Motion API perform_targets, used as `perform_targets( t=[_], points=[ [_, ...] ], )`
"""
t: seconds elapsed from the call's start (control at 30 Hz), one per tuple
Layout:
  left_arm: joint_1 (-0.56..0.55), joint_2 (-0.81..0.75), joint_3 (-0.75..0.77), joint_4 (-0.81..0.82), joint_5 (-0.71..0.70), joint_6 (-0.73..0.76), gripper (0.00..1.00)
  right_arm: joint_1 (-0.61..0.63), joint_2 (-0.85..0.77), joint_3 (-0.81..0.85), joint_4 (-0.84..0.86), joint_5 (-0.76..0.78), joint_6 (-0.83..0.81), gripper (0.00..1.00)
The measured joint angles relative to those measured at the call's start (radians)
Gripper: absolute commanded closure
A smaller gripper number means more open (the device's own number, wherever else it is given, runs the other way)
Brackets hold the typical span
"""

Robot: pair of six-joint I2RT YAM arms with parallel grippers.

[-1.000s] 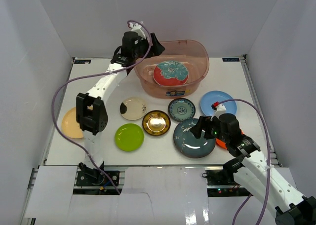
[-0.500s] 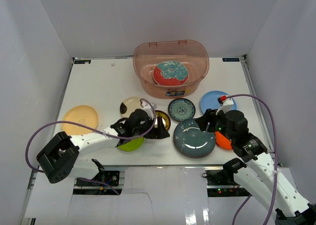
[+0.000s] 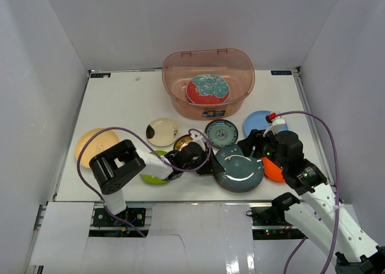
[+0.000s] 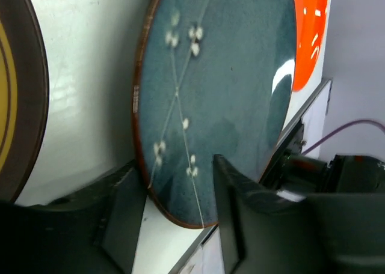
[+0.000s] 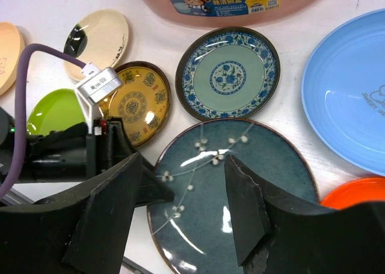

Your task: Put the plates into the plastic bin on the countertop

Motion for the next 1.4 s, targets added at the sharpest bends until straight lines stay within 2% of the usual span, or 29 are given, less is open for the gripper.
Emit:
perform_targets(
  t=[0.07, 0.1, 0.17, 0.2, 0.23, 0.27, 0.4, 0.47, 0.6, 0.8, 0.97, 1.0, 1.03, 1.07, 1.1, 1.17, 1.2, 1.23, 1.33, 1.37, 1.4],
  points=[
    [-0.002, 0.032, 0.021, 0.009, -0.024, -0.010, 0.58, 0.000, -0.001, -0.002, 0.000, -0.002, 0.005, 0.37],
    [-0.002, 0.042, 0.028, 0.012, -0.035, -0.014, 0.71, 0.000, -0.002, -0.002, 0.000, -0.003, 0.006, 0.36],
    [-0.002, 0.051, 0.030, 0.002, -0.062, -0.022, 0.90, 0.000, -0.002, -0.003, 0.000, -0.003, 0.008, 0.36],
    [-0.001, 0.048, 0.029, 0.005, -0.068, -0.041, 0.97, 0.000, -0.002, -0.004, -0.002, -0.003, 0.008, 0.35],
    [0.001, 0.035, 0.028, 0.027, -0.073, -0.057, 1.00, 0.000, -0.002, -0.004, -0.002, -0.004, 0.008, 0.29],
    [0.000, 0.025, 0.028, 0.031, -0.074, -0.058, 1.00, 0.000, -0.002, -0.005, -0.002, -0.004, 0.009, 0.29],
    [-0.007, -0.072, -0.042, -0.002, -0.110, -0.061, 1.00, 0.000, 0.002, -0.007, -0.005, -0.022, 0.009, 0.08],
    [-0.007, -0.148, -0.093, -0.035, -0.110, -0.064, 1.00, 0.000, 0.007, -0.014, -0.005, -0.047, 0.006, 0.02],
    [-0.006, -0.337, -0.196, -0.127, -0.114, -0.048, 1.00, 0.000, 0.026, -0.037, -0.006, -0.092, -0.003, 0.10],
    [0.026, -0.624, -0.270, -0.271, -0.092, -0.008, 1.00, 0.000, 0.065, -0.124, 0.017, -0.130, -0.020, 0.10],
    [0.085, -0.796, -0.278, -0.293, -0.076, 0.026, 1.00, -0.006, 0.102, -0.195, 0.069, -0.187, -0.013, 0.07],
    [0.097, -0.814, -0.282, -0.303, -0.073, 0.035, 1.00, -0.007, 0.105, -0.201, 0.092, -0.216, -0.011, 0.09],
    [0.106, -0.825, -0.285, -0.311, -0.068, 0.040, 1.00, -0.009, 0.108, -0.205, 0.116, -0.245, -0.011, 0.22],
    [0.118, -0.835, -0.286, -0.317, -0.058, 0.045, 1.00, -0.011, 0.111, -0.211, 0.143, -0.290, -0.014, 0.53],
    [0.121, -0.837, -0.286, -0.317, -0.053, 0.047, 1.00, -0.011, 0.114, -0.215, 0.161, -0.327, -0.007, 0.68],
    [0.140, -0.850, -0.288, -0.349, -0.050, 0.085, 0.87, -0.020, 0.115, -0.224, 0.209, -0.393, 0.046, 0.92],
    [0.158, -0.855, -0.289, -0.372, -0.051, 0.104, 0.80, -0.037, 0.113, -0.230, 0.245, -0.430, 0.094, 0.92],
    [0.169, -0.861, -0.288, -0.391, -0.059, 0.119, 0.67, -0.044, 0.112, -0.235, 0.276, -0.473, 0.135, 0.92],
    [0.181, -0.877, -0.244, -0.482, -0.095, 0.165, 0.39, -0.037, 0.118, -0.249, 0.388, -0.555, 0.179, 0.92],
    [0.180, -0.880, -0.210, -0.513, -0.099, 0.178, 0.23, -0.033, 0.126, -0.250, 0.415, -0.561, 0.188, 0.92],
    [0.178, -0.885, -0.167, -0.547, -0.111, 0.200, 0.18, -0.034, 0.138, -0.249, 0.439, -0.565, 0.201, 0.92]
  ],
)
